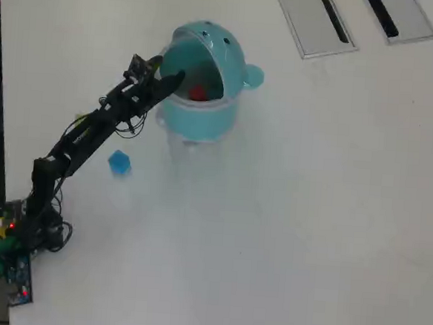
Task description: Grasp RGB lego blocks and put them in the bin one by one.
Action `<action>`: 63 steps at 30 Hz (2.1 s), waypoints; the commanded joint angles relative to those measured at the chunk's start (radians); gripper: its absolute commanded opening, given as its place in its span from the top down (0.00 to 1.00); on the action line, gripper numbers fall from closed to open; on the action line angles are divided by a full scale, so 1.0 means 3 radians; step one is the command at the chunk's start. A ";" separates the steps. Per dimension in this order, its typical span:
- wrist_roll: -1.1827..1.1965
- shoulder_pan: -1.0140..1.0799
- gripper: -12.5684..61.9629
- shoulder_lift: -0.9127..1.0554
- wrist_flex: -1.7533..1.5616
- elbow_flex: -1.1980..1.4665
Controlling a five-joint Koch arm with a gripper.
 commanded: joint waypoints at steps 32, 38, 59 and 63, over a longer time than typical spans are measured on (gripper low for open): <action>-0.0056 -0.0578 0.37 0.2265 0.0782 0.2454; -0.0051 -0.0941 0.37 0.2383 0.0777 0.2884; -0.0164 -0.1641 0.38 0.1979 0.0680 0.3375; -0.0174 -0.1795 0.38 0.1846 0.0670 0.3446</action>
